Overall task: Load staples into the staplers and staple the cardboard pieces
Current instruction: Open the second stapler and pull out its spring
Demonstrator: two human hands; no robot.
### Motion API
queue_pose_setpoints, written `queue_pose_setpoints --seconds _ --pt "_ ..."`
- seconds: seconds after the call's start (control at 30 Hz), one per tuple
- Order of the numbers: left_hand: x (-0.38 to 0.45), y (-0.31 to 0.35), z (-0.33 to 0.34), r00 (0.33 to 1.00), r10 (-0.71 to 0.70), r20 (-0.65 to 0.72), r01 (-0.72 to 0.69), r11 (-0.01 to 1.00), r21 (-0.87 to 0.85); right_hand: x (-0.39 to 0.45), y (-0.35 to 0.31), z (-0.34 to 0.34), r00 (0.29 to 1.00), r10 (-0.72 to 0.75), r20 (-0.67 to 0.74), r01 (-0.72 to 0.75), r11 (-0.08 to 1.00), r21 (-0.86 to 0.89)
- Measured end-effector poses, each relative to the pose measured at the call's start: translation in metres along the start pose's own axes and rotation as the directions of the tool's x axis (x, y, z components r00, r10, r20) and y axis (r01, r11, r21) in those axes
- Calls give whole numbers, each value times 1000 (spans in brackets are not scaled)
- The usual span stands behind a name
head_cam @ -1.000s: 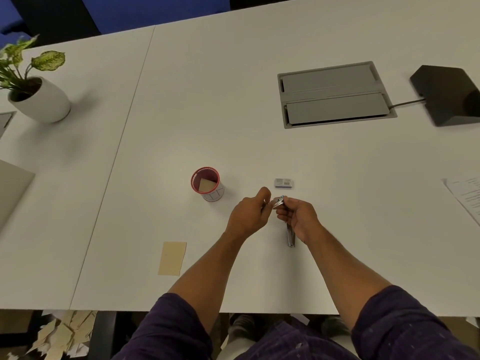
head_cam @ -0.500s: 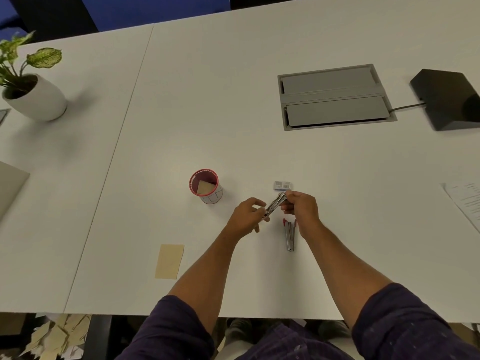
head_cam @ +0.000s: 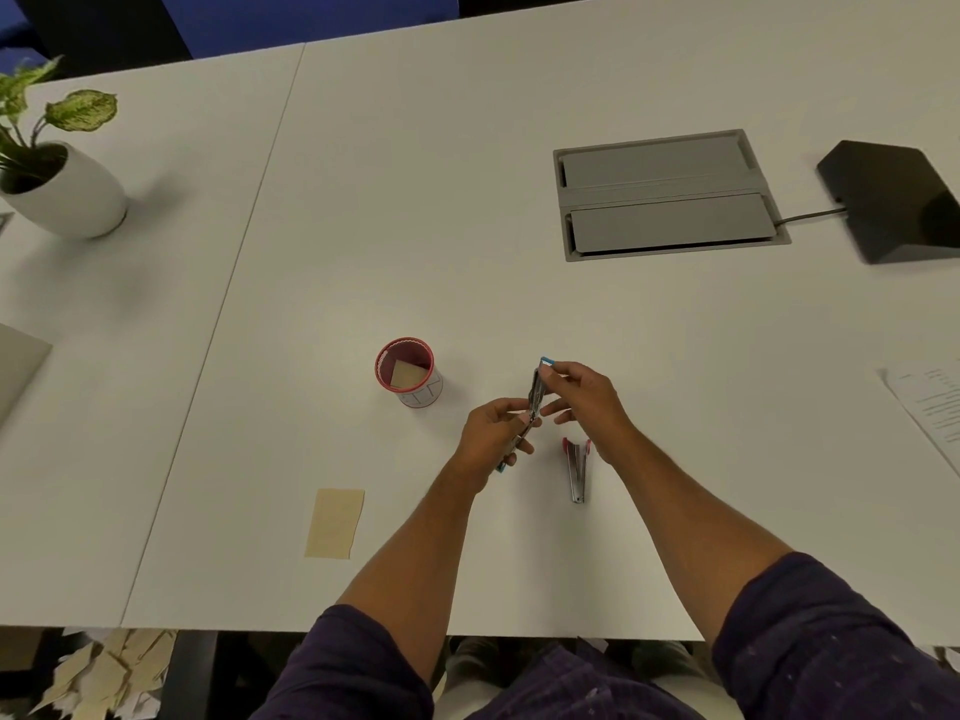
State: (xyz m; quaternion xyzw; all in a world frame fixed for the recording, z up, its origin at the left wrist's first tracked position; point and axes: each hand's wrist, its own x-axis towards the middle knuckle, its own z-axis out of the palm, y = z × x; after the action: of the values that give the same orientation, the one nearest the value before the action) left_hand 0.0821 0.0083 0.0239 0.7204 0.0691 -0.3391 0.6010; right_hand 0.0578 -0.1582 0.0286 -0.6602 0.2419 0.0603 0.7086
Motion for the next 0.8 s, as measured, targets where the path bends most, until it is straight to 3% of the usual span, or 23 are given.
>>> queue_pose_setpoints --seconds 0.17,0.53,0.67,0.8 --pt "-4 -1 -1 1000 12 -23 -12 1000 20 -1 -4 4 996 -70 -63 68 997 -37" --pt "-9 -9 -8 993 61 -96 -58 998 33 -6 6 1 985 -171 3 171 982 -76" --pt "-4 -11 -15 974 90 -210 -83 996 41 -5 14 -9 993 -113 33 116 989 -91" --pt "5 -5 -24 967 129 -218 -101 985 138 -2 20 -17 996 -23 82 40 977 -211"
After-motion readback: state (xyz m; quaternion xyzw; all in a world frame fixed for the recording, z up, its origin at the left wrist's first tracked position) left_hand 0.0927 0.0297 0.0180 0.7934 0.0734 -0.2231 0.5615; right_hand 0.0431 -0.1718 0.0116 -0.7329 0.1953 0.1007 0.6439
